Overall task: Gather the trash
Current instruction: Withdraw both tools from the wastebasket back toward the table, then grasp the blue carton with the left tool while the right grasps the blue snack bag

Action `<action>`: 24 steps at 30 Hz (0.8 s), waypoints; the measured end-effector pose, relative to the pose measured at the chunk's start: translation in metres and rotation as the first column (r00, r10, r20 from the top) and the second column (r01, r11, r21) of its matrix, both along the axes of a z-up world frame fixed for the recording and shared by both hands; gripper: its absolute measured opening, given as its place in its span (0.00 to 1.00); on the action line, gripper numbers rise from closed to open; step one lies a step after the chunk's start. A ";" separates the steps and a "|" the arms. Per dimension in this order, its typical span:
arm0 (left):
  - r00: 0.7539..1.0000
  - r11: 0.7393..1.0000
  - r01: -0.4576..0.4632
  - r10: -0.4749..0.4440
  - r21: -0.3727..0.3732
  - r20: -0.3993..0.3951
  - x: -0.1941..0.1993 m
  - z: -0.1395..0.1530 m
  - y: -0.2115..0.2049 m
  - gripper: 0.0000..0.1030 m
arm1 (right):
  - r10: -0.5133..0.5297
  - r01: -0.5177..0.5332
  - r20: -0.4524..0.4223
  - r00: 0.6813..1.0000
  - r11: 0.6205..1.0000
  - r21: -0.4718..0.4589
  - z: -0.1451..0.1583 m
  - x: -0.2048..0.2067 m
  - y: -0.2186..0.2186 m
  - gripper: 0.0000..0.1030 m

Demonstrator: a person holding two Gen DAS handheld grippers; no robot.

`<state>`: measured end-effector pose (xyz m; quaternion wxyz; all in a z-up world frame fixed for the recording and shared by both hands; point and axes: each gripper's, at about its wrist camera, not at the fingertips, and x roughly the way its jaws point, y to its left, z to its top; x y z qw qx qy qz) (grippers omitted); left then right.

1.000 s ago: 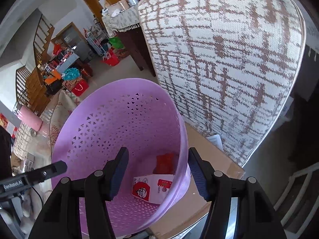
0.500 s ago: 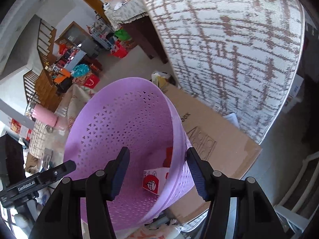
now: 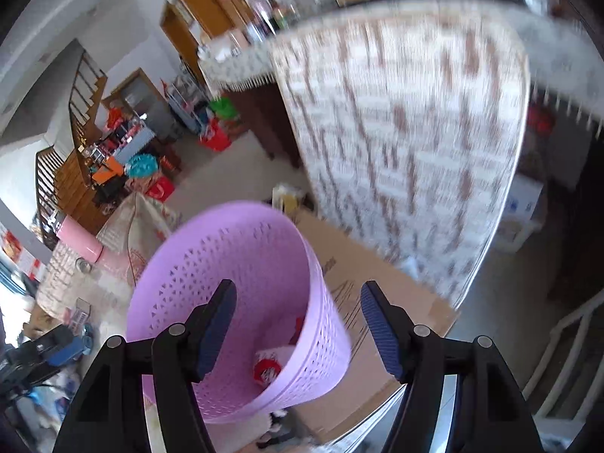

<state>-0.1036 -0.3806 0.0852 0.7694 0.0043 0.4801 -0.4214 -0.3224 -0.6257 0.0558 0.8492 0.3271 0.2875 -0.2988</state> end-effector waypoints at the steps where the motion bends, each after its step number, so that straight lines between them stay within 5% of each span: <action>1: 0.999 1.000 -0.014 0.014 0.007 0.044 -0.008 0.008 0.015 0.67 | 0.006 -0.005 0.007 1.000 0.999 -0.034 0.008 -0.002 0.007 0.71; 5: 0.982 0.996 -0.077 0.070 0.034 0.176 -0.026 0.024 0.075 0.67 | 0.089 -0.081 0.047 0.995 0.985 -0.152 0.041 -0.001 0.047 0.71; 10: 0.940 0.968 -0.244 0.219 0.066 0.260 -0.028 0.028 0.168 0.67 | 0.278 -0.261 0.072 0.958 0.948 -0.184 0.059 0.023 0.108 0.73; 17: 0.839 0.851 -0.511 0.464 0.119 0.284 -0.002 0.003 0.282 0.67 | 0.549 -0.545 -0.006 0.836 0.827 -0.140 0.041 0.092 0.207 0.75; 20: 0.830 0.827 -0.544 0.504 0.143 0.239 0.015 -0.016 0.301 0.67 | 0.622 -0.620 -0.019 0.783 0.776 -0.116 0.028 0.116 0.240 0.75; 24: 0.850 0.838 -0.520 0.489 0.165 0.194 0.034 -0.042 0.302 0.67 | 0.689 -0.688 -0.014 0.725 0.723 -0.067 0.016 0.154 0.275 0.75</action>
